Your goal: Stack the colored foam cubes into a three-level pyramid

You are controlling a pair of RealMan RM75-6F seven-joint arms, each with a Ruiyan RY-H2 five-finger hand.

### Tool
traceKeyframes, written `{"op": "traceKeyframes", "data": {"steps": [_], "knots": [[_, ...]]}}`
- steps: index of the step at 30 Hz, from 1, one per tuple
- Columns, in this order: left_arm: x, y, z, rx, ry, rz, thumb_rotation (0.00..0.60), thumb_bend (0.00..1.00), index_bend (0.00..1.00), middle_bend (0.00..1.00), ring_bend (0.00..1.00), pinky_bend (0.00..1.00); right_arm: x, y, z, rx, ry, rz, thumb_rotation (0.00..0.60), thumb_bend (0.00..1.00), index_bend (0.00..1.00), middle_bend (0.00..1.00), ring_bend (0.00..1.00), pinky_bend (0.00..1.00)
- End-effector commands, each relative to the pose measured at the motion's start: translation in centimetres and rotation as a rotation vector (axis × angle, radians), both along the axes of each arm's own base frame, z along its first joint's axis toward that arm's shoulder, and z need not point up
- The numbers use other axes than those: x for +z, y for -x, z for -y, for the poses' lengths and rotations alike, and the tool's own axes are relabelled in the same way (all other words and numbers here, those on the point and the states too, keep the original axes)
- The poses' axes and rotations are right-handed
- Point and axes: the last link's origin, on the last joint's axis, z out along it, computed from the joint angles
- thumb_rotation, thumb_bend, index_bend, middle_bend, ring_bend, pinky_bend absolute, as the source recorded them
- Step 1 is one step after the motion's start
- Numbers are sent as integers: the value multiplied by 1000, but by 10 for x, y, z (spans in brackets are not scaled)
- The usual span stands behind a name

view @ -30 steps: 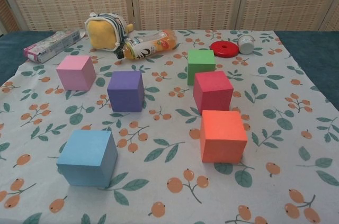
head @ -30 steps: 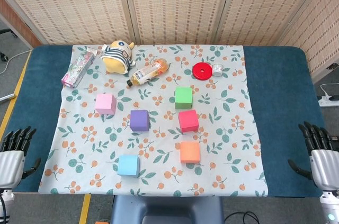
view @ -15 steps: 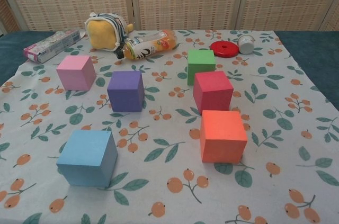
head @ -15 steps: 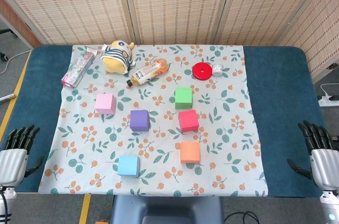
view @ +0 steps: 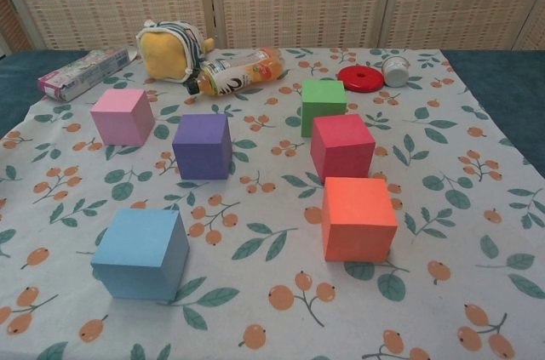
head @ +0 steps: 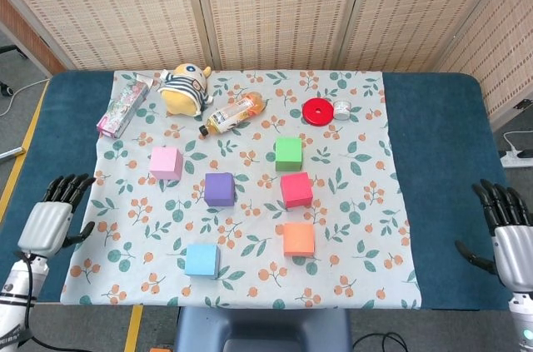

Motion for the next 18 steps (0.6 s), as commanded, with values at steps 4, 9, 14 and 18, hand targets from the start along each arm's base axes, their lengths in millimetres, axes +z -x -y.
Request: {"op": "traceKeyframes", "data": {"steps": [4, 9, 14, 18], "knots": [[-8, -15, -49, 1, 59, 35, 600, 340, 124, 100, 56, 55, 1, -2, 4, 9, -5, -4, 600, 48, 0, 21, 0, 0], [-20, -27, -90, 24, 130, 60, 600, 340, 115, 95, 56, 60, 2, -6, 9, 23, -9, -14, 600, 48, 0, 21, 0, 0], [-39, -33, -119, 45, 233, 33, 600, 338, 48, 49, 29, 59, 8, -10, 11, 24, 19, -27, 600, 48, 0, 21, 0, 0], [-52, -34, -139, 91, 275, 34, 600, 338, 0, 7, 2, 56, 10, -12, 13, 25, 27, -42, 600, 48, 0, 21, 0, 0]]}}
